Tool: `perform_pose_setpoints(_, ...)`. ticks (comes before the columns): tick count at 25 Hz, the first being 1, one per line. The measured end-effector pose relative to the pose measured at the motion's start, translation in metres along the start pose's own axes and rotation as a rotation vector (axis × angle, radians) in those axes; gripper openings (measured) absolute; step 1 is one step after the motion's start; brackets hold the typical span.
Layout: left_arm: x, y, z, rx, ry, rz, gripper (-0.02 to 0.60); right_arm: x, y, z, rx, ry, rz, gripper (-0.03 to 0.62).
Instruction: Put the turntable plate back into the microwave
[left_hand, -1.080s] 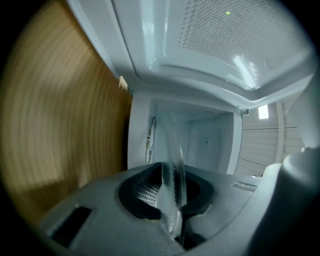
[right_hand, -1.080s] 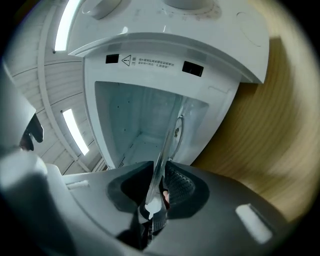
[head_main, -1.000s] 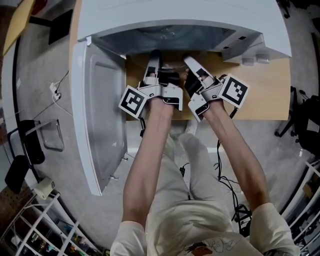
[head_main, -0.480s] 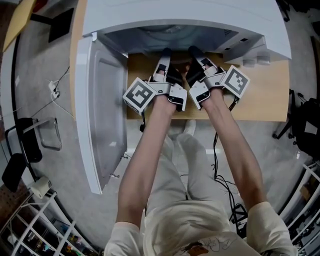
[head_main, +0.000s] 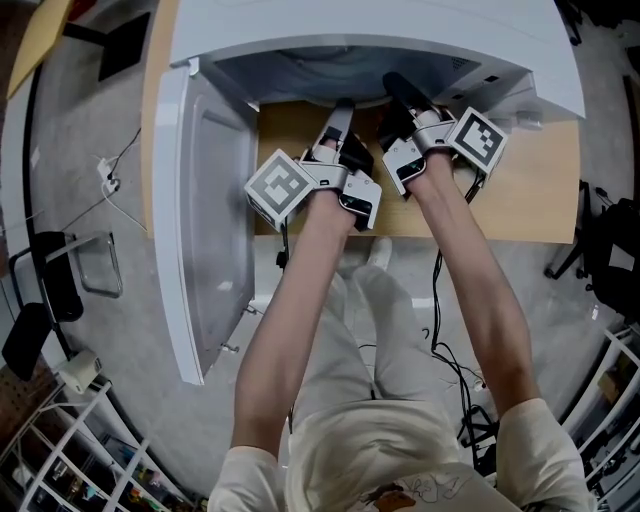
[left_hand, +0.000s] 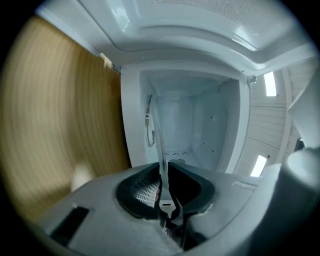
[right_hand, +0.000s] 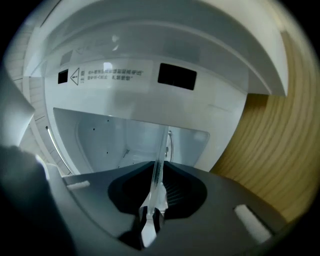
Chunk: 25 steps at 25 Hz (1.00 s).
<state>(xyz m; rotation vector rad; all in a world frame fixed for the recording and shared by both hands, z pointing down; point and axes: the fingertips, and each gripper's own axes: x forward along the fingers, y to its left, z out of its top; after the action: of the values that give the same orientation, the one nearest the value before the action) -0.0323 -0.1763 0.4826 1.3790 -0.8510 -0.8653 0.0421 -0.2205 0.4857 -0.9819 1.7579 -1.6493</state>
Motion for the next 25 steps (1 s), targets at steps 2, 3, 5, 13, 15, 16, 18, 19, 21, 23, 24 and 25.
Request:
perform_pose_setpoints(2, 0.003, 0.0, 0.003, -0.042, -0.024, -0.007, 0.038, 0.004, 0.0, 0.001, -0.025, 0.01, -0.02, 0.057)
perform_pose_setpoints(3, 0.004, 0.001, 0.005, -0.045, -0.032, -0.003, 0.038, 0.006, -0.001, 0.002, -0.042, 0.016, -0.035, 0.058)
perform_pose_setpoints(5, 0.005, 0.008, 0.009, -0.036, -0.041, 0.019, 0.039, 0.009, -0.001, 0.002, -0.082, 0.037, -0.065, 0.061)
perform_pose_setpoints(13, 0.004, 0.014, 0.025, -0.034, -0.075, 0.054, 0.029, -0.005, 0.001, -0.024, -0.228, 0.21, -0.236, 0.114)
perform_pose_setpoints(15, 0.005, 0.014, 0.029, -0.032, -0.081, 0.054, 0.028, -0.005, -0.003, -0.026, -0.236, 0.224, -0.259, 0.098)
perform_pose_setpoints(16, 0.005, 0.015, 0.03, -0.031, -0.082, 0.052, 0.028, -0.004, -0.004, -0.026, -0.221, 0.227, -0.254, 0.093)
perform_pose_setpoints(18, 0.005, 0.016, 0.032, -0.033, -0.084, 0.046, 0.029, 0.0, -0.005, -0.025, -0.182, 0.229, -0.239, 0.081)
perform_pose_setpoints(19, 0.005, 0.016, 0.033, -0.033, -0.084, 0.042, 0.028, 0.002, -0.005, -0.024, -0.168, 0.229, -0.239, 0.08)
perform_pose_setpoints(21, 0.005, 0.014, 0.033, -0.025, -0.082, 0.038, 0.029, 0.007, -0.005, -0.021, -0.15, 0.226, -0.243, 0.075)
perform_pose_setpoints(23, 0.005, 0.014, 0.033, -0.018, -0.077, 0.039, 0.029, 0.011, -0.006, -0.019, -0.135, 0.218, -0.242, 0.072)
perform_pose_setpoints(24, 0.005, 0.014, 0.032, -0.016, -0.072, 0.037, 0.029, 0.013, -0.006, -0.017, -0.128, 0.21, -0.244, 0.069)
perform_pose_setpoints(25, 0.005, 0.014, 0.031, -0.016, -0.063, 0.034, 0.029, 0.014, -0.007, -0.015, -0.121, 0.198, -0.251, 0.066)
